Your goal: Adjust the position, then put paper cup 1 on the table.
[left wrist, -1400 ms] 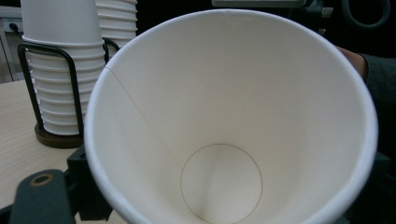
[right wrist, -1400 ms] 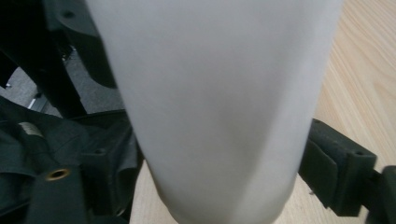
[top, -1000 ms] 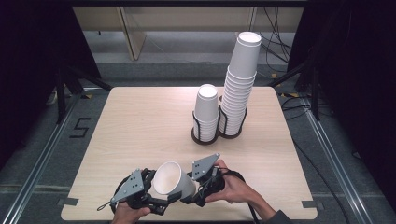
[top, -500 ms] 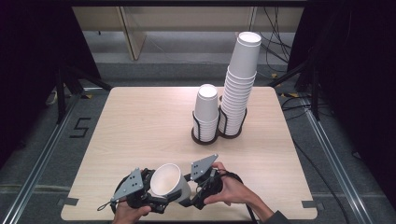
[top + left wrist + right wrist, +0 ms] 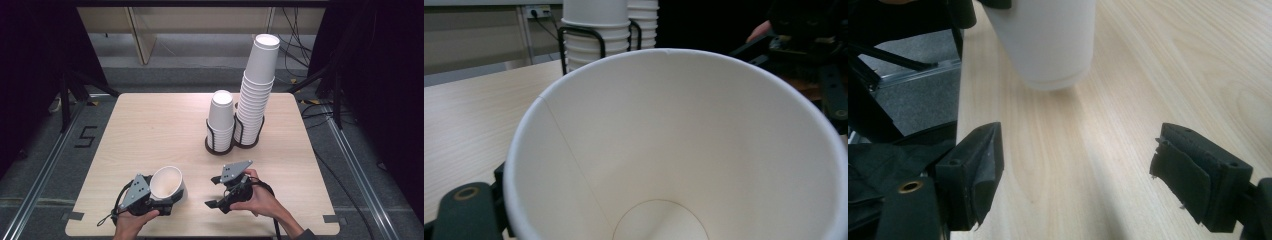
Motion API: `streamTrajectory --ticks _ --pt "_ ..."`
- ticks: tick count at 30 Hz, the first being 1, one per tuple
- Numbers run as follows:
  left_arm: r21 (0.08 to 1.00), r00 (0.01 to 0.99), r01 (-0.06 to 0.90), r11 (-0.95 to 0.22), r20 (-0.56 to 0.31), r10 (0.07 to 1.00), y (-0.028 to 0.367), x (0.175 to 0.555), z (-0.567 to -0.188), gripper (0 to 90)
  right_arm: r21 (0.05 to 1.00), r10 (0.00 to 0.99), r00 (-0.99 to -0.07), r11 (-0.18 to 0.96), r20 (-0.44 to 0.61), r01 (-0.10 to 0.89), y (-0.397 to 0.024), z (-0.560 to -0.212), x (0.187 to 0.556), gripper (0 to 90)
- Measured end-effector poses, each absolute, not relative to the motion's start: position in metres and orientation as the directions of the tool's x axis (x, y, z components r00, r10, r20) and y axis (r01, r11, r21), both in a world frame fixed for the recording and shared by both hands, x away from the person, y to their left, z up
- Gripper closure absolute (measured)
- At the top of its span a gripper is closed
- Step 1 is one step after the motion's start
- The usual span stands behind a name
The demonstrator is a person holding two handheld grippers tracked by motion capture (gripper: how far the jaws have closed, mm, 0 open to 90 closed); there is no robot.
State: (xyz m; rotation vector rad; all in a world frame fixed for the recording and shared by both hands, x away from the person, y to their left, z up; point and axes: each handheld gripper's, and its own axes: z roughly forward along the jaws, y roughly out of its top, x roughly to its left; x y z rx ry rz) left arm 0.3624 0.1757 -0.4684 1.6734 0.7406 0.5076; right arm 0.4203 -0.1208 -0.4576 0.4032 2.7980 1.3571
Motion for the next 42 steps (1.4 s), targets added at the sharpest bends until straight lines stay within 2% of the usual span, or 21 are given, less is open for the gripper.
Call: streamTrajectory --ticks 4,18,42 --pt "0.971 0.667 0.197 -0.134 -0.032 0.744 0.180 0.366 -0.470 13.3 0.770 0.255 -0.962 0.592 0.103 0.239 -0.124 -0.458 0.420 20.9" --pt "0.966 0.582 0.235 -0.113 -0.047 0.812 0.194 0.373 -0.471 12.8 0.764 0.307 -0.948 0.591 0.084 0.259 -0.134 -0.462 0.416 20.2" --pt "0.963 0.541 0.250 -0.101 -0.052 0.840 0.200 0.384 -0.474 12.8 0.760 0.356 -0.931 0.582 0.081 0.289 -0.154 -0.467 0.410 20.0"
